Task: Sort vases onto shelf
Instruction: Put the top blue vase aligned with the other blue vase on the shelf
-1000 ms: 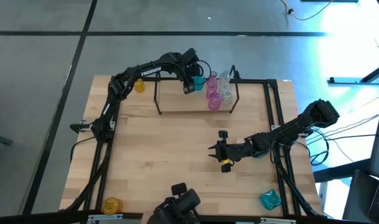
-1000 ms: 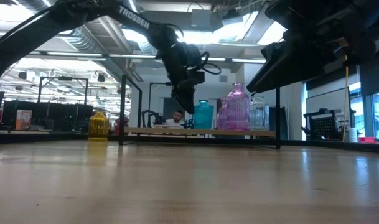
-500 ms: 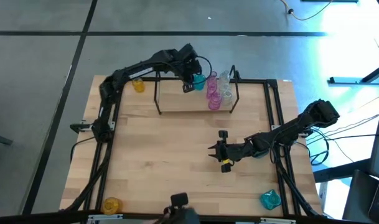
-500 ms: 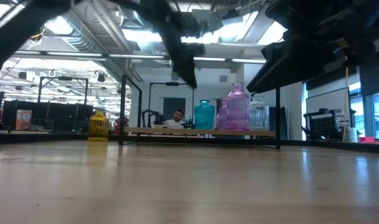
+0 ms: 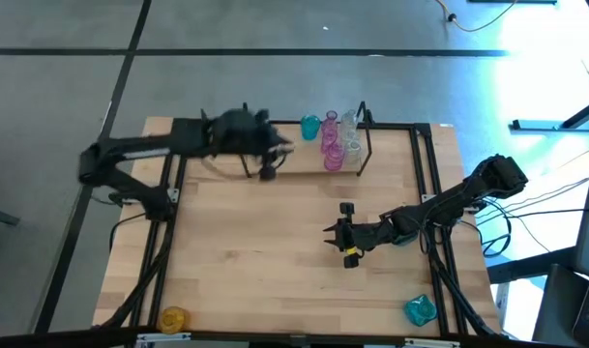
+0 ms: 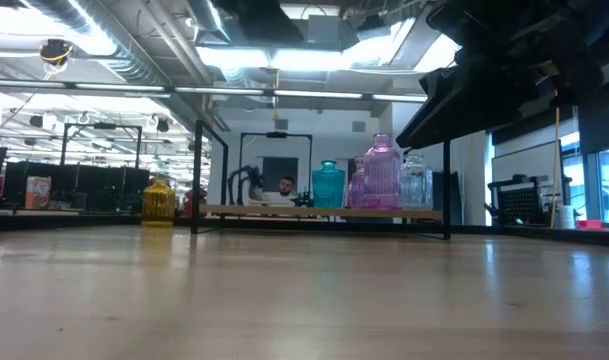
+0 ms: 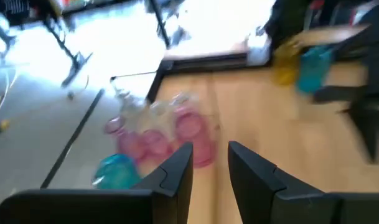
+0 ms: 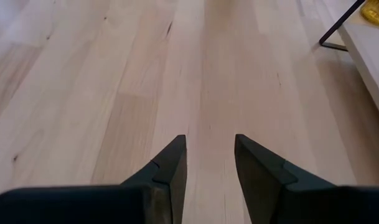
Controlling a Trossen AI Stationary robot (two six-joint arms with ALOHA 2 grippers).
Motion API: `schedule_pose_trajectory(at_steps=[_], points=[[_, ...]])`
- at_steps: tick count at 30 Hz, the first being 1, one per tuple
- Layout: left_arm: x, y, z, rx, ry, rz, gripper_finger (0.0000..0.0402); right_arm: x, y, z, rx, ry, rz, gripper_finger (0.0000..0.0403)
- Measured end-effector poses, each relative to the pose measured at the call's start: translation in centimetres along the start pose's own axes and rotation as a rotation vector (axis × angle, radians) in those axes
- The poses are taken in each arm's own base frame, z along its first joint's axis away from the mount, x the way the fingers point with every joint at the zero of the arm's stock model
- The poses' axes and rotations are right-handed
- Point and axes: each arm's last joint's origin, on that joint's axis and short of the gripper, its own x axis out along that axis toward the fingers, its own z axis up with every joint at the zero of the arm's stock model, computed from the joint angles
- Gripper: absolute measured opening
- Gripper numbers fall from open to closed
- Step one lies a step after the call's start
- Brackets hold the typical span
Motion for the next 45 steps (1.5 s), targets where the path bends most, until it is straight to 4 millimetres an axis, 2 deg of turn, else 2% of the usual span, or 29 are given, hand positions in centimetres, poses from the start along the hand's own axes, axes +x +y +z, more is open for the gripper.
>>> schedule_pose_trajectory(at_steps=[3,8,12,16,19,25,29,33,37,41,45], points=[[-1.7,-3.1,-1.7,0.001,-0.1,-0.034,0.0094,0.0,0.0,0.1,0.011,-0.008,0.009,0.012],[-3.2,-7.7,-4.3,0.013,-0.232,-0.145,0.0094,0.0,0.1,0.2,0.019,-0.021,0.036,0.012],[-3.8,-10.4,-5.4,0.033,-0.314,-0.231,0.0094,-0.4,0.4,1.9,0.07,-0.085,0.084,0.012],[-4.1,-12.4,-5.7,0.067,-0.336,-0.292,0.0094,-2.3,1.9,5.4,0.079,-0.115,0.208,0.012],[-4.4,-13.4,-5.9,0.091,-0.33,-0.312,0.0094,-4.0,3.0,6.6,0.093,0.017,0.195,0.012],[-5.2,-15.0,-6.2,0.091,-0.308,-0.321,0.0094,-8.6,4.1,9.7,0.297,0.201,0.2,0.012],[-5.1,-15.8,-7.2,0.096,-0.283,-0.311,0.0094,-11.2,5.0,10.9,0.451,0.288,0.268,0.012],[-5.2,-16.3,-7.9,0.072,-0.257,-0.316,0.0094,-12.5,5.9,11.4,0.563,0.285,0.275,0.012],[-5.2,-16.6,-8.5,0.076,-0.234,-0.326,0.0094,-13.0,6.4,10.7,0.663,0.345,0.227,0.012],[-5.2,-16.7,-8.7,0.061,-0.228,-0.33,0.0094,-13.7,5.8,8.6,0.732,0.519,0.048,0.0123],[-5.2,-16.7,-8.7,0.054,-0.228,-0.33,0.0094,-14.6,4.7,6.8,0.8,0.707,-0.159,0.0153]])
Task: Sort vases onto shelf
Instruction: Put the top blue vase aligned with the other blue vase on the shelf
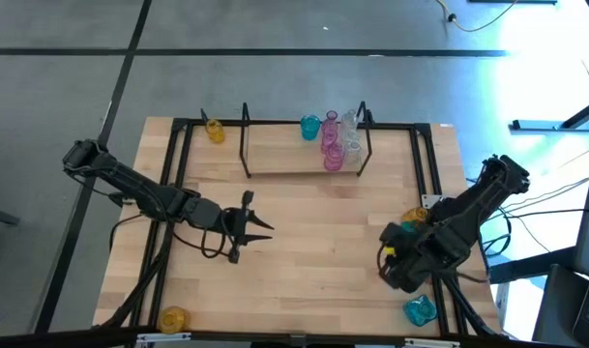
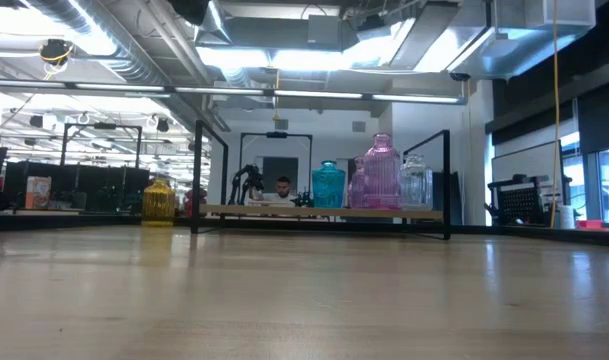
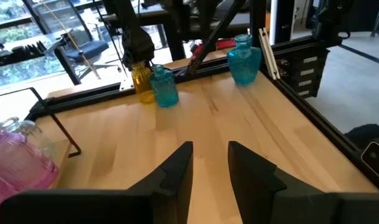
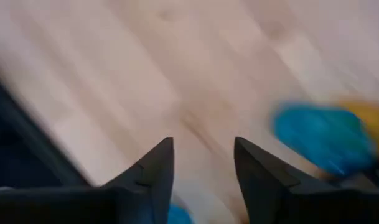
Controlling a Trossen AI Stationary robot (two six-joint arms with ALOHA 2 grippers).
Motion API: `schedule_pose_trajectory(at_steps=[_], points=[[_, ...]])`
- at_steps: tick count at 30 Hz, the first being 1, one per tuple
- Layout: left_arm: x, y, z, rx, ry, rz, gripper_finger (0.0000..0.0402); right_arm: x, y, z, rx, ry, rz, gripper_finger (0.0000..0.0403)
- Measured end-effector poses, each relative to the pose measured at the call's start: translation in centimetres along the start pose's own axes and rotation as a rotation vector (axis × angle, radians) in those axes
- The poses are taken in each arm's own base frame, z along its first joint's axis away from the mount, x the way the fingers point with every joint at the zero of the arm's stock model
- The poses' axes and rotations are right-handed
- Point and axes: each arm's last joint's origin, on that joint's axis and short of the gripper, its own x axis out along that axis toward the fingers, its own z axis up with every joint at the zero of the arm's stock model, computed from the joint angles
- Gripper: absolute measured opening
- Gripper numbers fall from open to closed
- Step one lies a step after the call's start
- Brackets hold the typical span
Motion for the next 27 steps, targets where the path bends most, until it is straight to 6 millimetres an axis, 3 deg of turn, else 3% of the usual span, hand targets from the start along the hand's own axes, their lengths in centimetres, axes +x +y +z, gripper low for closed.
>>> schedule_pose_trajectory(at_steps=[5,9,20,27], points=[[0.0,0.0,0.0,-0.02,0.001,-0.001,0.0094,0.5,-1.9,-0.5,0.056,0.085,-0.194,0.0211],[0.1,0.0,-0.1,-0.02,0.003,0.0,0.0094,0.7,-2.2,-0.3,0.053,0.116,-0.213,0.0234],[0.2,-0.1,-0.4,-0.013,0.027,-0.005,0.0094,-2.6,-6.1,1.3,0.139,0.013,-0.085,0.0206],[0.2,-0.1,-0.4,-0.012,0.027,-0.004,0.0094,-0.4,-8.0,1.3,0.157,0.092,-0.147,0.0204]])
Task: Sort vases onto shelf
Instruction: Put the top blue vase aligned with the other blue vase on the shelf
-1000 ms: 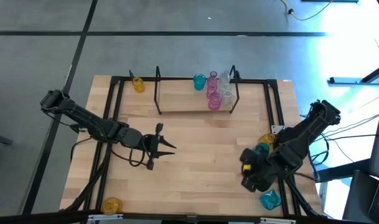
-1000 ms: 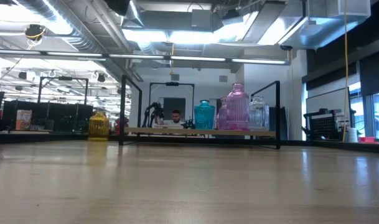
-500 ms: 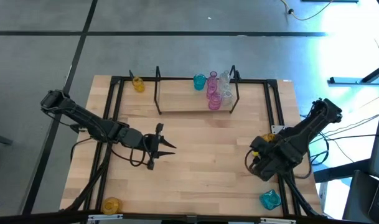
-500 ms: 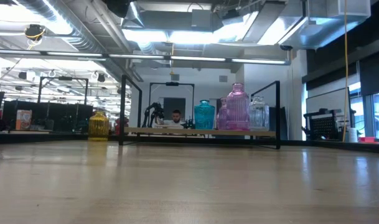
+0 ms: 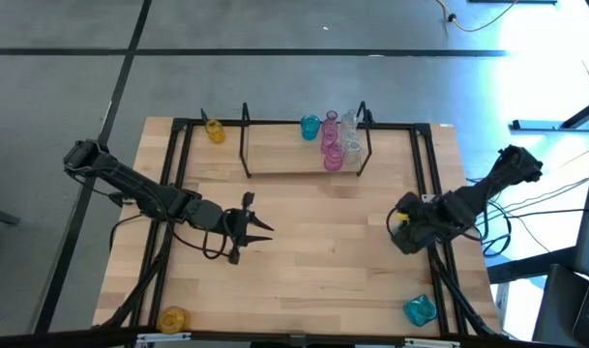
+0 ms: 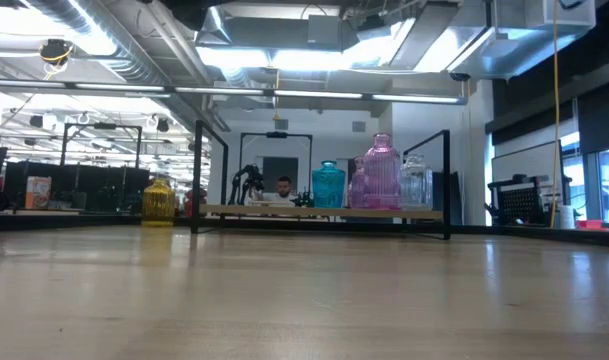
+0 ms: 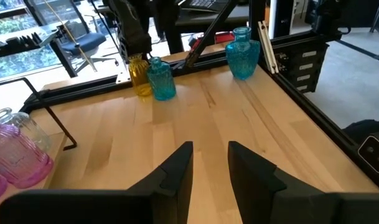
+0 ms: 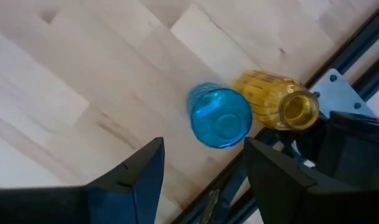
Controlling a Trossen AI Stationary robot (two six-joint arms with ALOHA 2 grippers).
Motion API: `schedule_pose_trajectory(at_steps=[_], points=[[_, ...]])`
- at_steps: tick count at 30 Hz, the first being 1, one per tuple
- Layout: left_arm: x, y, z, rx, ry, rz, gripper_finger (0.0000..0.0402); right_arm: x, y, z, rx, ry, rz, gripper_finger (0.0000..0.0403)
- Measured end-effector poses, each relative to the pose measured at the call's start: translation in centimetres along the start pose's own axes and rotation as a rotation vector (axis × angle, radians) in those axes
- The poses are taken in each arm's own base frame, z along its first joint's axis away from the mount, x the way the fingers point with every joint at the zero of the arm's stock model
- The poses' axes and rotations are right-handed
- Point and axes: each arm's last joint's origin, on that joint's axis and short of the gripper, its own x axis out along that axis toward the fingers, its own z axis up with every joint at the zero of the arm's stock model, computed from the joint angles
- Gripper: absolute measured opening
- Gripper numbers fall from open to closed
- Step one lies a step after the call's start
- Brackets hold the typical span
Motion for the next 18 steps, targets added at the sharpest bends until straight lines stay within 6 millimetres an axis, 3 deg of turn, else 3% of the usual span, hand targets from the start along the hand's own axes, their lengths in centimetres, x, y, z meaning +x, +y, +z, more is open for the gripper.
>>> schedule_pose_trajectory(at_steps=[12,18], points=[[0.0,0.0,0.0,-0.001,0.0,0.0,0.0094,4.3,-1.6,-0.9,0.009,0.066,0.07,0.0204],[0.0,0.0,0.0,0.0,0.0,0.002,0.0094,5.6,-2.1,-1.1,0.01,0.075,0.074,0.0204]])
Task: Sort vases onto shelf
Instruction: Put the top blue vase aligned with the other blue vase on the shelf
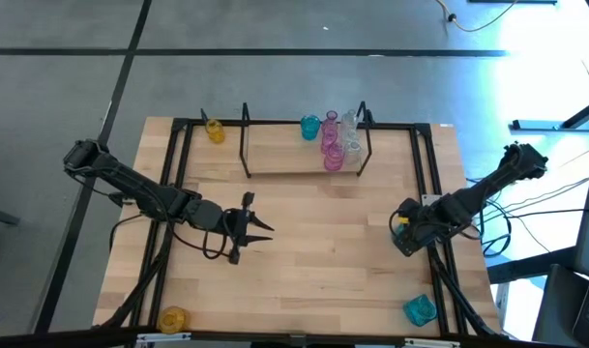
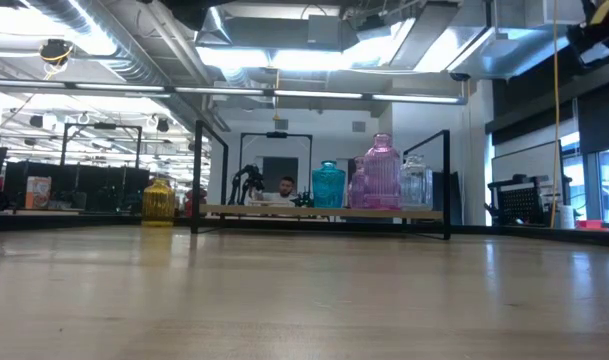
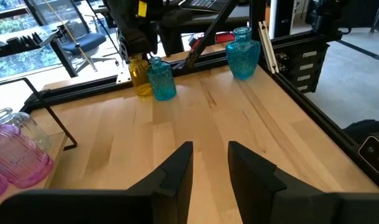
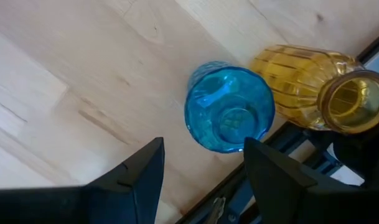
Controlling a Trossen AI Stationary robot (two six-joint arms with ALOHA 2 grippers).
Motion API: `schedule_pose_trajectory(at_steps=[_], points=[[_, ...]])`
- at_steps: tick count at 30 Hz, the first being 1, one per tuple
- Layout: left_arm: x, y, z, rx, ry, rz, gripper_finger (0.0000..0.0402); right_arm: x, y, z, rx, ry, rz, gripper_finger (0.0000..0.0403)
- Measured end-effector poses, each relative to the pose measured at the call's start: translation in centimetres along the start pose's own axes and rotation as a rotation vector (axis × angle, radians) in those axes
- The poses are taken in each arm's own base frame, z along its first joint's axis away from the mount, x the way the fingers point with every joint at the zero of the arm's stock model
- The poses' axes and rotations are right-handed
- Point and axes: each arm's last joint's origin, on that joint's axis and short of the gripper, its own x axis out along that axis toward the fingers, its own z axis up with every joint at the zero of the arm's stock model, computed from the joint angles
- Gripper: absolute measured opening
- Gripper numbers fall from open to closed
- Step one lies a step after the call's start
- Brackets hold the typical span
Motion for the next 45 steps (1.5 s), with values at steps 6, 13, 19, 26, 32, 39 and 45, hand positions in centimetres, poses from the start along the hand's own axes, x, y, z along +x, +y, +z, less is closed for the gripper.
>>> schedule_pose_trajectory(at_steps=[6,13,19,26,32,39,45], points=[[0.0,0.0,0.0,0.0,0.0,0.0,0.0094,0.8,-0.1,0.0,-0.002,0.001,-0.011,0.0204],[0.0,0.0,0.0,0.001,0.001,0.0,0.0094,1.5,-0.4,-0.1,-0.006,0.01,-0.027,0.0171],[0.0,0.0,0.0,0.002,0.002,0.0,0.0094,1.6,-0.4,-0.1,-0.011,0.011,-0.038,0.0129],[0.0,0.0,0.0,0.002,0.002,0.0,0.0094,0.9,-0.2,-0.1,-0.013,0.013,-0.033,0.0122],[0.0,0.0,0.0,0.002,0.002,0.0,0.0094,0.0,0.2,0.1,-0.009,-0.021,0.013,0.0122],[0.0,0.0,0.0,0.003,0.005,0.0,0.0094,0.2,0.4,0.2,-0.004,-0.057,-0.001,0.0122],[0.0,0.0,-0.1,0.003,0.007,-0.001,0.0094,0.7,0.5,0.2,-0.001,-0.049,0.012,0.0122]])
